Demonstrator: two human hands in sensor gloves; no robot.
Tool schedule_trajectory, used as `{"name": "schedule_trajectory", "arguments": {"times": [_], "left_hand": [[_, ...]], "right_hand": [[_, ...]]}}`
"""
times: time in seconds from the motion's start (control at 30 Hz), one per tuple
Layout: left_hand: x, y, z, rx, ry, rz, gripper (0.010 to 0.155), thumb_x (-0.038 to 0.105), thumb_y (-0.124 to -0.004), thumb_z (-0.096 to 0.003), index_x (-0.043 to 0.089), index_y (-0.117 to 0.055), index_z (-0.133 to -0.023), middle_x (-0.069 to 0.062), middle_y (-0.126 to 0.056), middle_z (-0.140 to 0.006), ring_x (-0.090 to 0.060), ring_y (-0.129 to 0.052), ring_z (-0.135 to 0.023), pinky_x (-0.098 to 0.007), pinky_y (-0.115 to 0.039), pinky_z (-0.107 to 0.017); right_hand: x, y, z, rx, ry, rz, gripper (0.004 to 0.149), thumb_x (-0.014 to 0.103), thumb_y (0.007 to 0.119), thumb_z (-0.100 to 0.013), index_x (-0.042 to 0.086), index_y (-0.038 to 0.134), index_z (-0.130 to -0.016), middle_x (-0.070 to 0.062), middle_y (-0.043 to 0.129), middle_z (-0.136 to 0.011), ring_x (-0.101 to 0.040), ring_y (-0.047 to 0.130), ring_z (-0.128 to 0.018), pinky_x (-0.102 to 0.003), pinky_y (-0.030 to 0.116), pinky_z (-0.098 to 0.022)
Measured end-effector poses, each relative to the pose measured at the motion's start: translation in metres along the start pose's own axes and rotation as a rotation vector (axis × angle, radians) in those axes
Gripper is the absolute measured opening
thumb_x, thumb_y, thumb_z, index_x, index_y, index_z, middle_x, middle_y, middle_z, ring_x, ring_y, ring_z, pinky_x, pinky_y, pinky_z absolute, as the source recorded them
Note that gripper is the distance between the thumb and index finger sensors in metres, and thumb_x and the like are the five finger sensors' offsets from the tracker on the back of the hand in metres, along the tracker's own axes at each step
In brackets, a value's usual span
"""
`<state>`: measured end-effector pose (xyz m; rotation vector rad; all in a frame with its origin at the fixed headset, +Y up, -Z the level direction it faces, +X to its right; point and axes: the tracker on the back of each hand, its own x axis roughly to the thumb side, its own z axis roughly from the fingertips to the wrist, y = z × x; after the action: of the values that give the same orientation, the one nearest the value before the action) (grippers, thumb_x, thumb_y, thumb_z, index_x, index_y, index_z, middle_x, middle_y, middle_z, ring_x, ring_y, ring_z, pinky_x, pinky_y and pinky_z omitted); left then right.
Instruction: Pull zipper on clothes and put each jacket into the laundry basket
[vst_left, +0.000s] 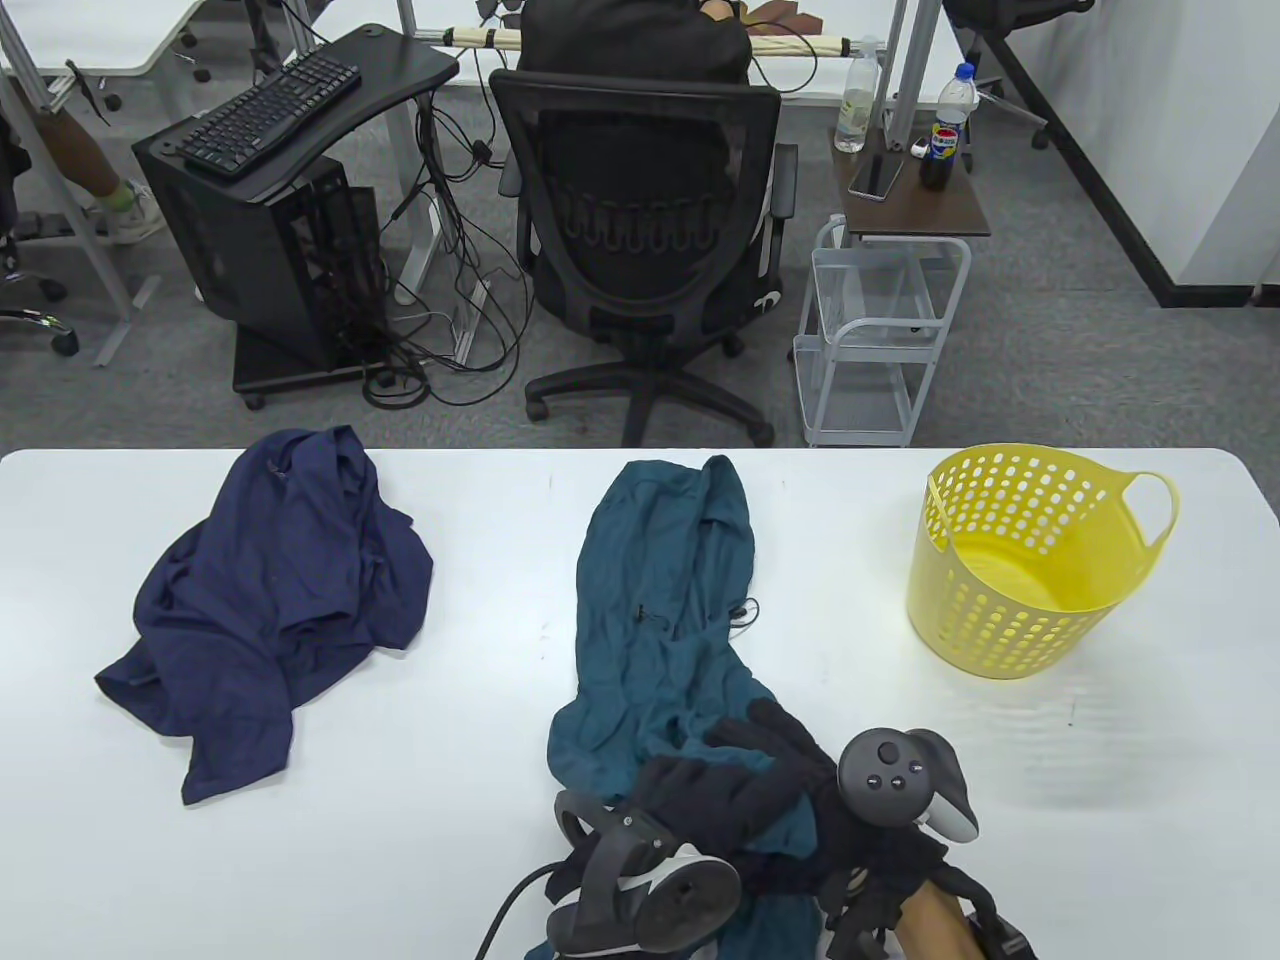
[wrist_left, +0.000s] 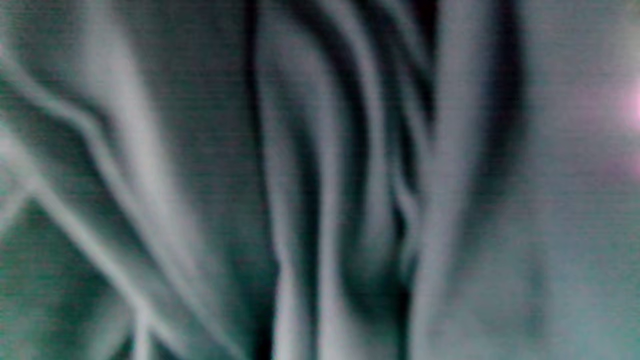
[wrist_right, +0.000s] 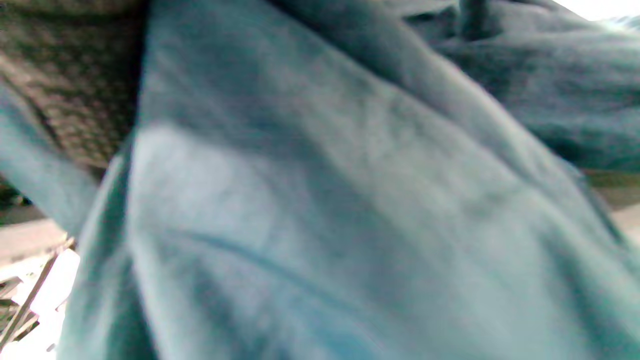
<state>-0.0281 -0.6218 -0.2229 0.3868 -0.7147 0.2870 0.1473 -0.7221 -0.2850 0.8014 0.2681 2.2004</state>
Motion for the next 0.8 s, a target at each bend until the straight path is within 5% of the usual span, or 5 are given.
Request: {"name": "schedule_trajectory", "arguments": {"times": [0.07,0.13,0.4,0.63,0.8], "left_hand": [[-0.006,0.003,-0.002,0.013,-0.011,0.07,0.073,0.046,-0.105,-0.0233,0.044,-0.075,-0.09,0.012,-0.103,-0.073,-0.013,-0.11,-0.048,-0.042,-0.09,-0.049],[-0.017,0.005,0.001,0.068,0.012,0.181,0.078,0.047,-0.104,-0.0235,0.045,-0.07,-0.093,0.013,-0.1,-0.078,-0.013,-0.11,-0.049,-0.041,-0.089,-0.05],[-0.069,0.009,0.028,0.288,0.182,0.733,0.106,0.074,-0.089,-0.0226,0.046,-0.03,-0.106,0.003,-0.051,-0.118,-0.033,-0.064,-0.105,-0.06,-0.056,-0.072],[-0.075,-0.044,0.028,-0.312,0.205,0.939,0.126,0.084,-0.078,-0.0162,0.035,0.0,-0.102,-0.012,-0.015,-0.12,-0.049,-0.016,-0.108,-0.074,-0.026,-0.069],[-0.041,-0.083,0.016,-0.513,0.2,0.963,0.128,0.081,-0.086,-0.0208,0.034,-0.001,-0.103,-0.008,-0.026,-0.122,-0.051,-0.016,-0.107,-0.073,-0.029,-0.071]], "right_hand": [[0.005,0.007,-0.003,-0.017,-0.044,-0.026,0.099,0.042,0.105,-0.037,0.038,0.037,-0.109,0.007,0.062,-0.114,-0.037,0.044,-0.113,-0.068,0.041,-0.075],[0.003,0.011,-0.006,-0.069,-0.096,-0.18,0.075,0.037,0.103,-0.039,0.036,0.061,-0.101,0.008,0.085,-0.094,-0.027,0.087,-0.091,-0.06,0.066,-0.069],[-0.007,-0.004,0.001,-0.102,-0.165,-0.628,0.057,0.037,0.101,-0.043,0.038,0.074,-0.094,0.005,0.089,-0.087,-0.026,0.098,-0.072,-0.051,0.08,-0.058],[-0.022,-0.032,0.018,-0.317,-0.219,-0.888,0.057,0.037,0.099,-0.046,0.039,0.072,-0.096,0.006,0.085,-0.09,-0.027,0.094,-0.076,-0.052,0.076,-0.062],[-0.022,-0.038,0.025,-0.352,-0.207,-0.804,0.055,0.032,0.099,-0.046,0.039,0.073,-0.095,0.004,0.083,-0.092,-0.03,0.09,-0.077,-0.052,0.074,-0.063]]}}
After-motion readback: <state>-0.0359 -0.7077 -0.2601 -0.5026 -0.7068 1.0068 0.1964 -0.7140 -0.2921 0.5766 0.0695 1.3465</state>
